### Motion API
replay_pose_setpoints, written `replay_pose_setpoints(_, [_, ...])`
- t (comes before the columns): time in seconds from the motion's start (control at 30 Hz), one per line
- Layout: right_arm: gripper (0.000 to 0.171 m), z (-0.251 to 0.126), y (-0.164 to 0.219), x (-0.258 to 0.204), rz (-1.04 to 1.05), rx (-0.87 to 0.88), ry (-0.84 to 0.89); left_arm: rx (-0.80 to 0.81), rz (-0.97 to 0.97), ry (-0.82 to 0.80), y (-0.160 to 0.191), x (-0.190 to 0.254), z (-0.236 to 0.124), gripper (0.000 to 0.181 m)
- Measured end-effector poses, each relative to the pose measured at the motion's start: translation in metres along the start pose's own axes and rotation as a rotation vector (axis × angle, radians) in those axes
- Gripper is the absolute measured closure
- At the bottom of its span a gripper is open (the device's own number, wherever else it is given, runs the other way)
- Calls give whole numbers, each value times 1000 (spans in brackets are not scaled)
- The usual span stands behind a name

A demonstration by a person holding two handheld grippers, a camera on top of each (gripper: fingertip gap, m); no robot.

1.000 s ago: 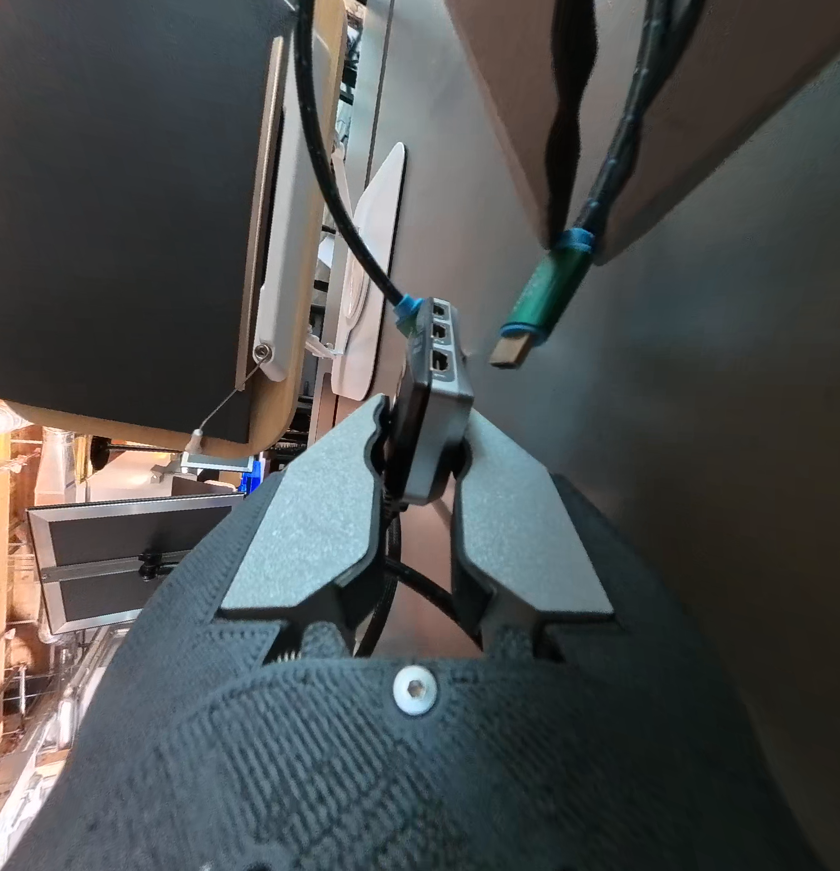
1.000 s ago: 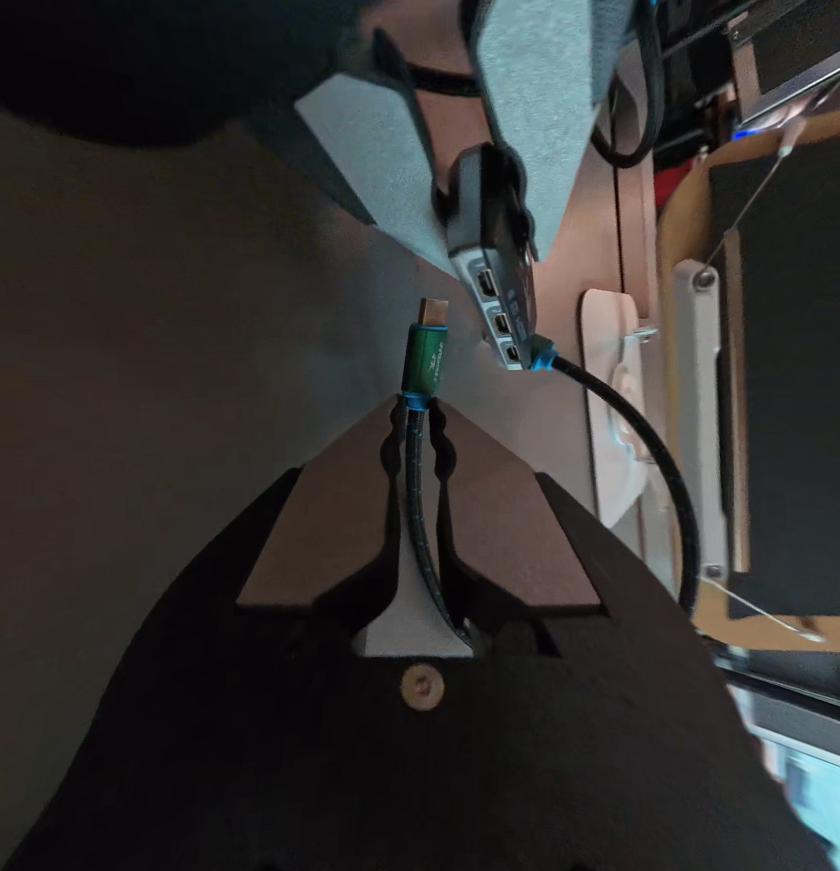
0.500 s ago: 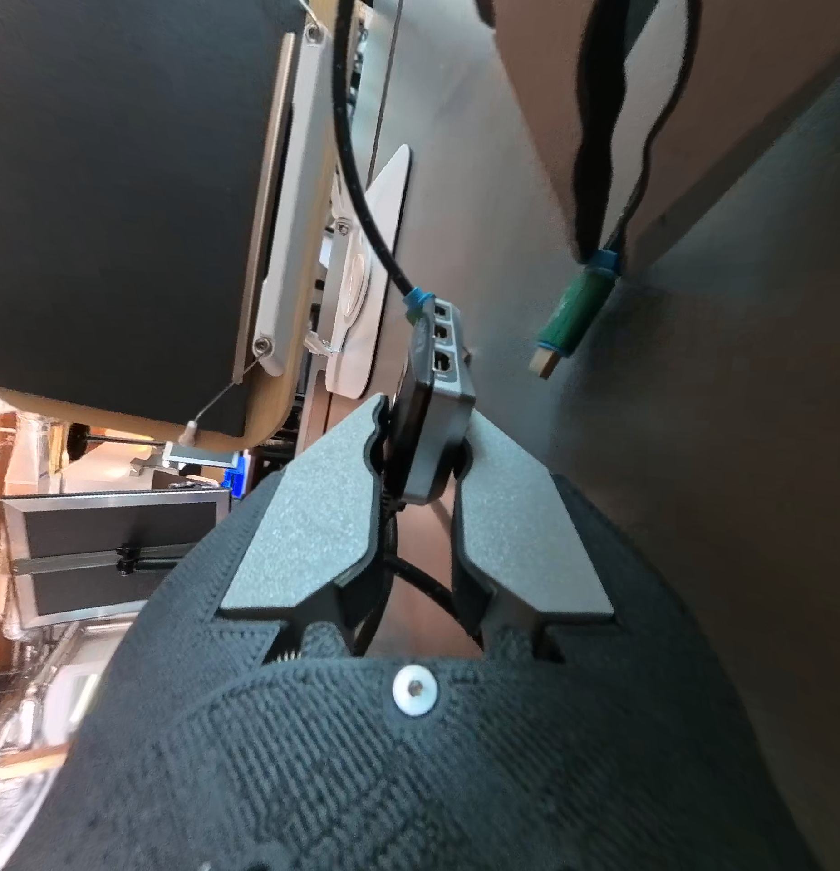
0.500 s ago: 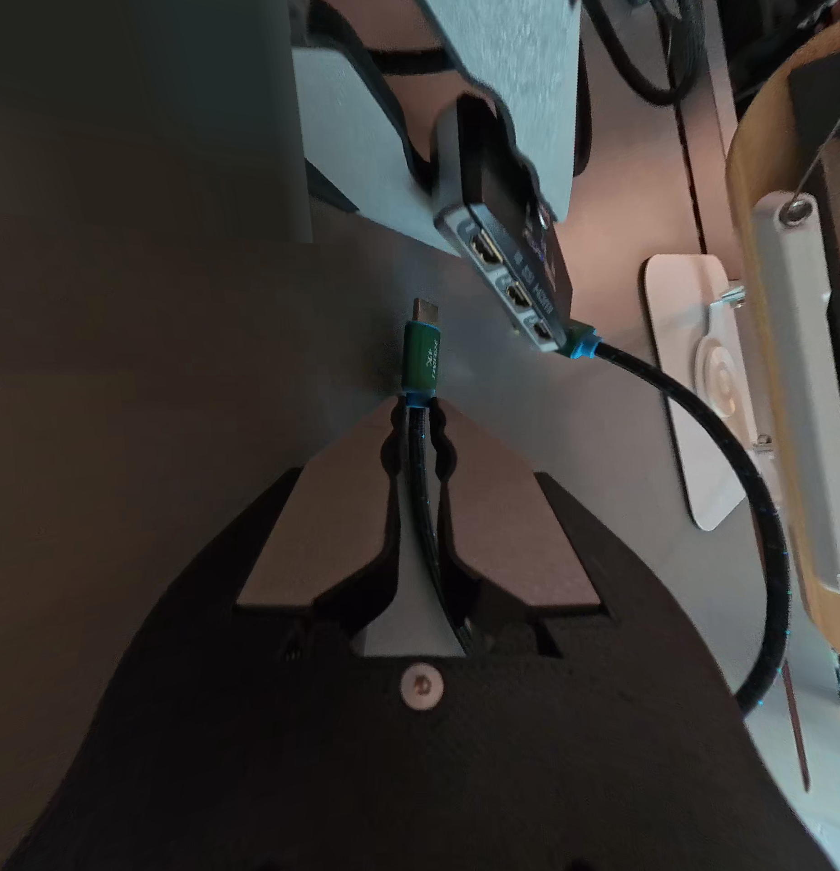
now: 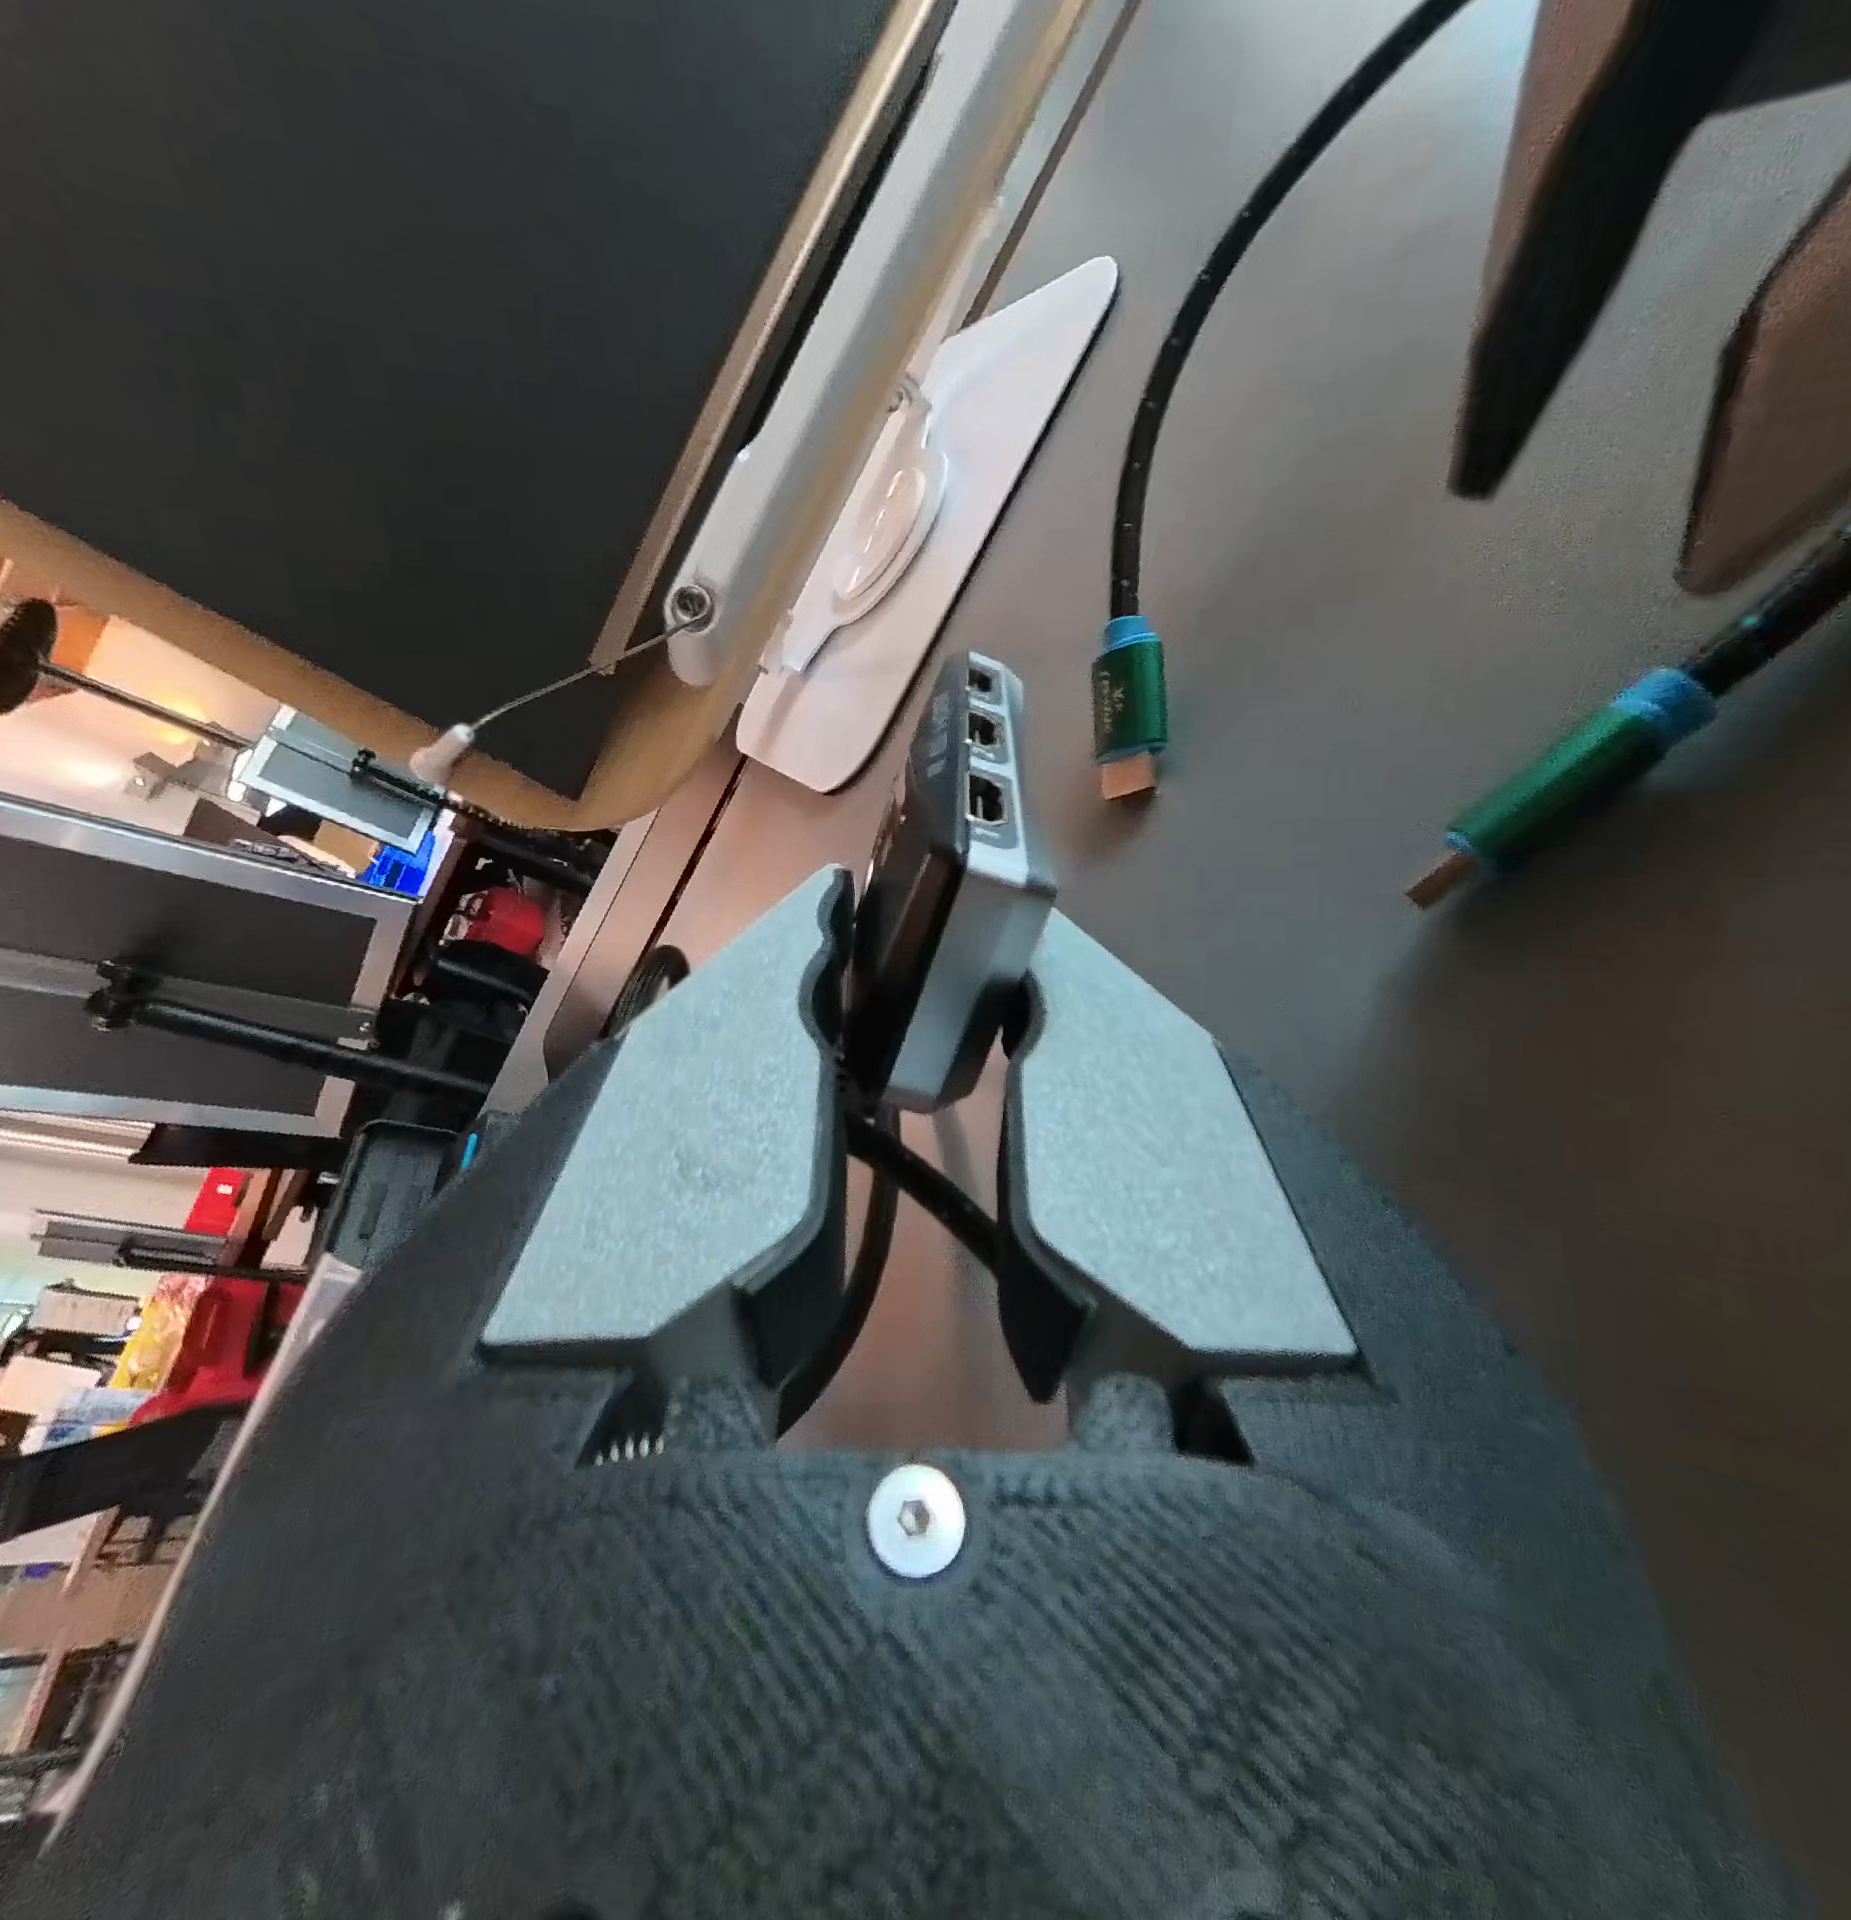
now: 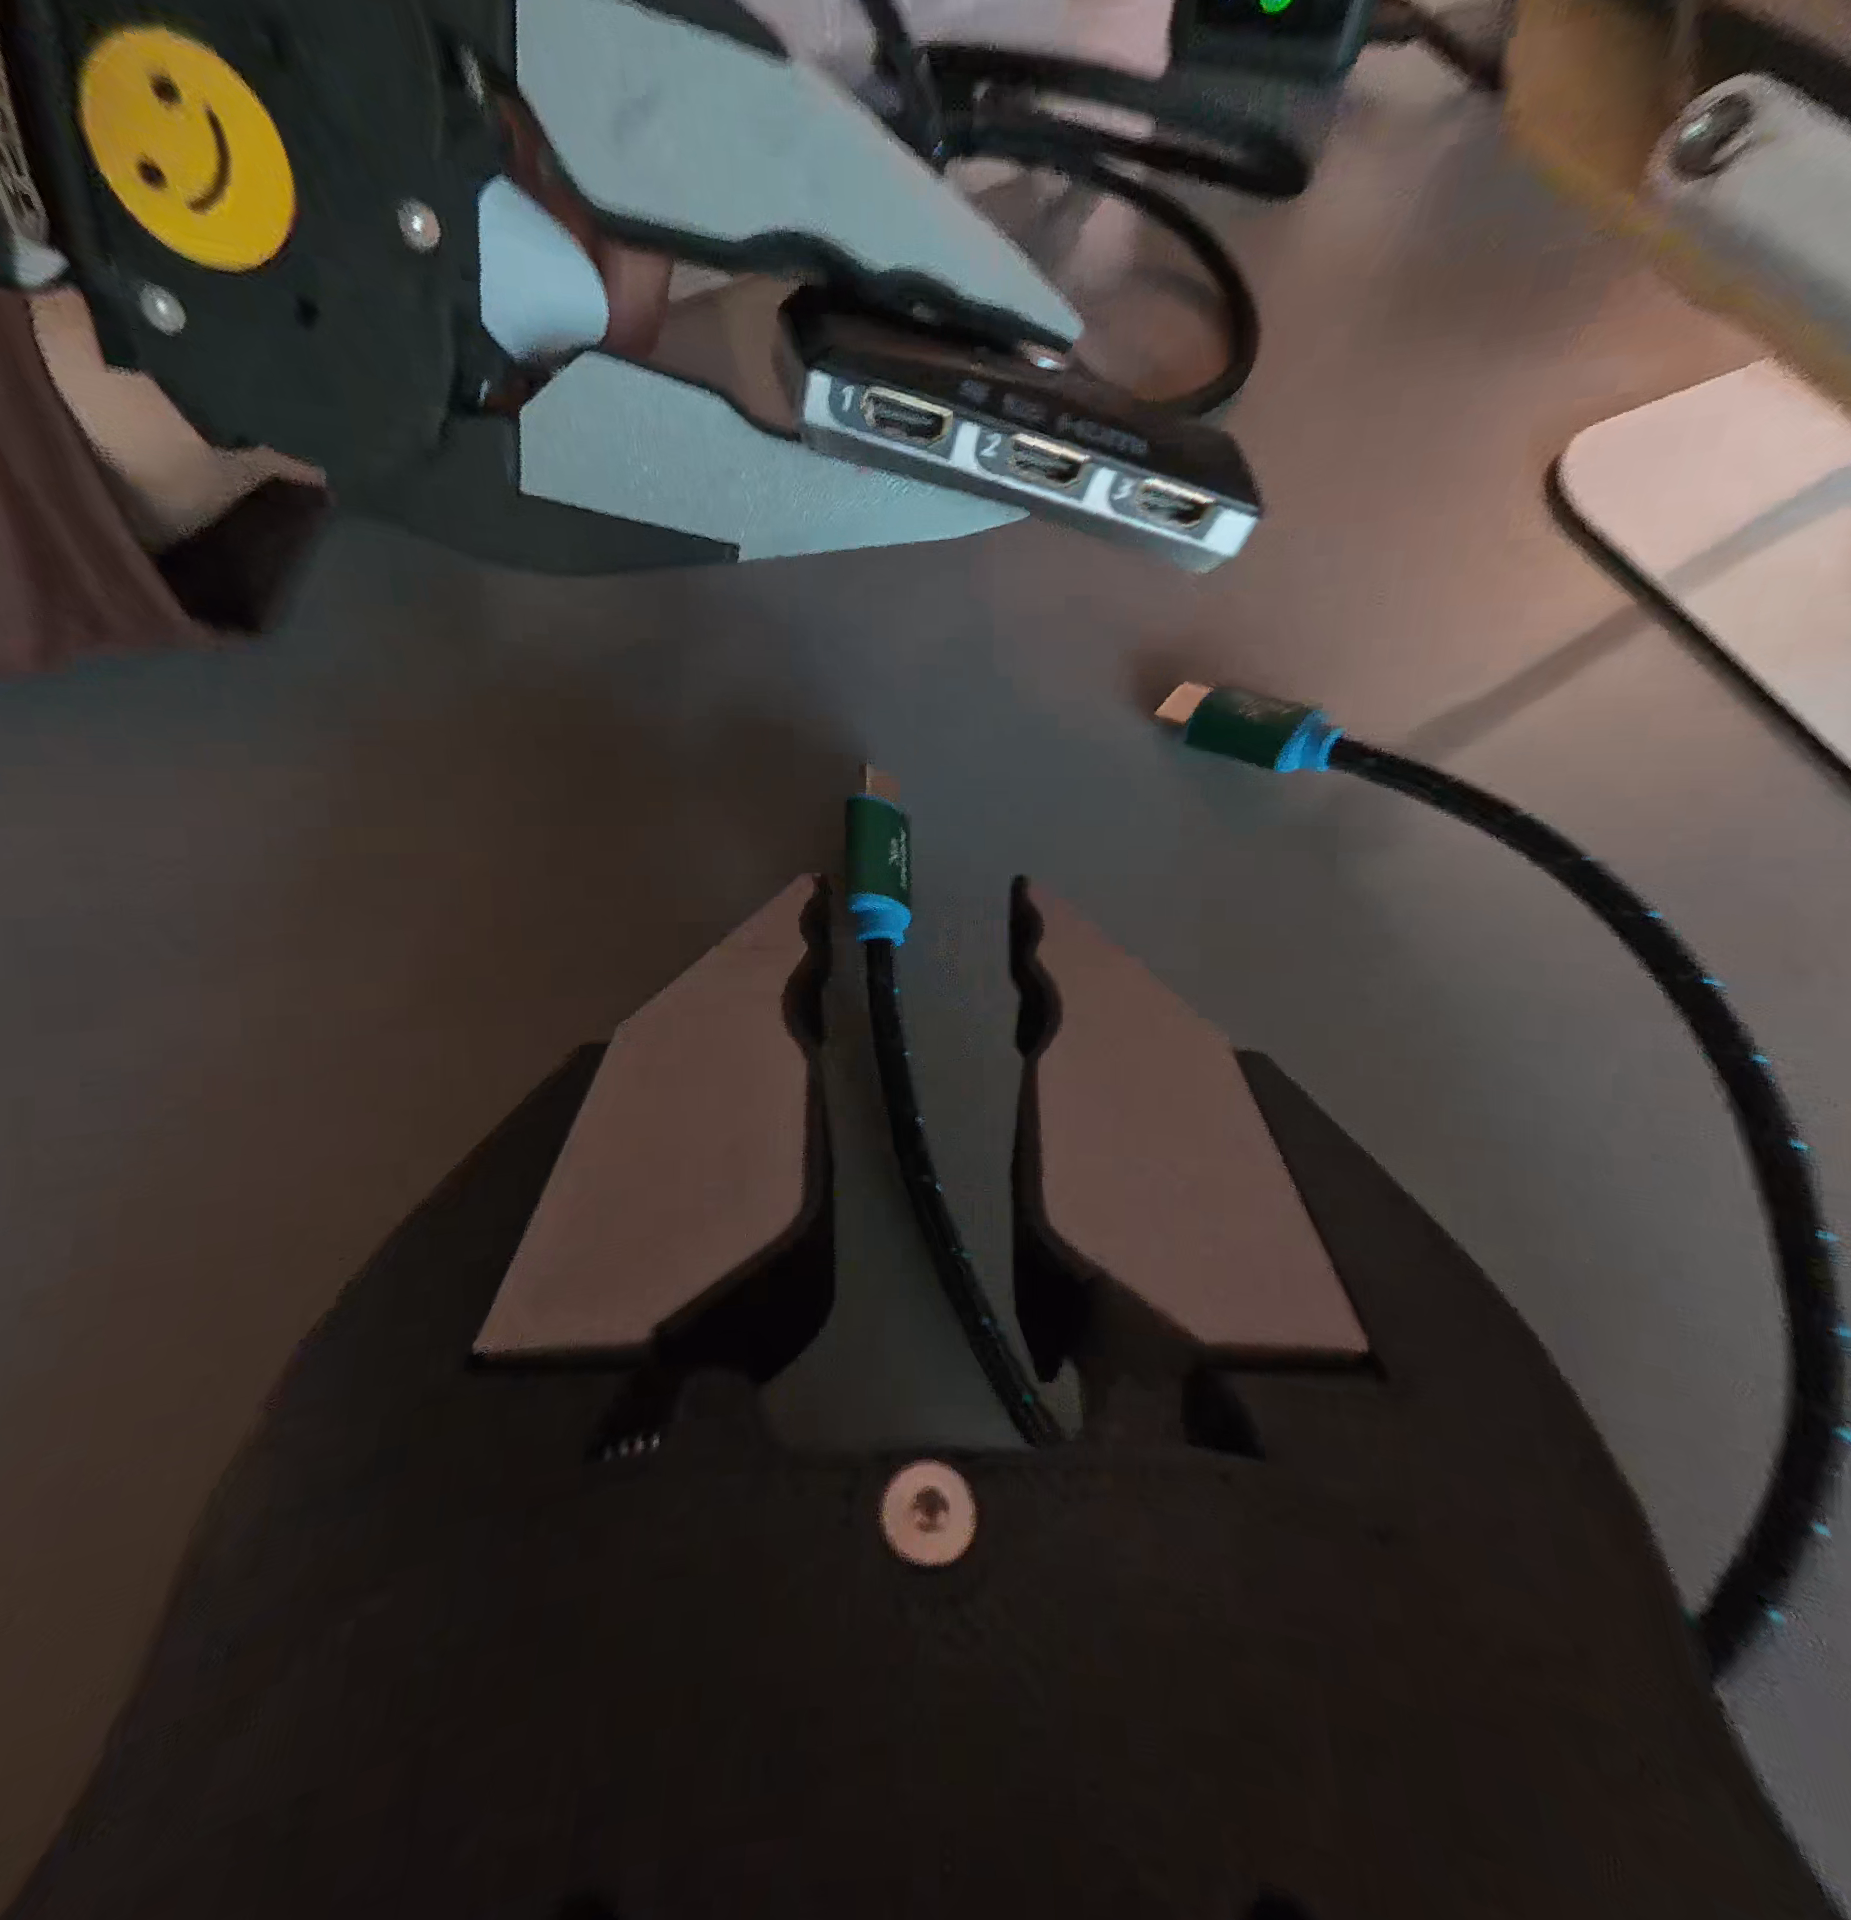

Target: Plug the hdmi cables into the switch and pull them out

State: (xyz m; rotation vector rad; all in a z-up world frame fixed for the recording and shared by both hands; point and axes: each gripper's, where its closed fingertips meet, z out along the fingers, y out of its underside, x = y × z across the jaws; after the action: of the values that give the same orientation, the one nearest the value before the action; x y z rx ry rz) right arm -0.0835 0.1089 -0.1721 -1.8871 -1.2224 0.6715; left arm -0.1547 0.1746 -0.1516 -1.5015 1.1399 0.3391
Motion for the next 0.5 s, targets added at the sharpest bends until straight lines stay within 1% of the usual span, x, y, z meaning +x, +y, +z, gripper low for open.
replay_pose_setpoints(0.1, [134,-9,-8,28,-23,31,134,-1,-33,-12,0,-3,2,156])
replay_pose_setpoints(0.17, [132,-13,-14,52,-72,3,230,-8,-16,-17,1,-2,6,156])
replay_pose_setpoints(0.23, [124,-11,-25,68,-128,-28,277,-14,-12,-10,3,2,9,156])
replay_pose_setpoints(0.27, [124,-8,-32,75,-153,-43,296,-12,-16,-7,4,2,10,156])
replay_pose_setpoints(0.3, [124,-3,-37,81,-174,-62,297,-8,-17,-6,4,3,11,156])
replay_pose_setpoints(0.37, [124,14,-38,88,-186,-124,242,-4,-10,-15,6,1,12,156])
replay_pose_setpoints(0.43, [124,32,-23,97,-166,-239,187,-3,-7,-15,8,0,12,156])
replay_pose_setpoints(0.47, [129,39,-13,98,-154,-286,150,-4,2,-18,9,-1,12,156])
replay_pose_setpoints(0.5, [142,43,-4,98,-143,-321,127,-5,19,-25,10,-2,12,156])
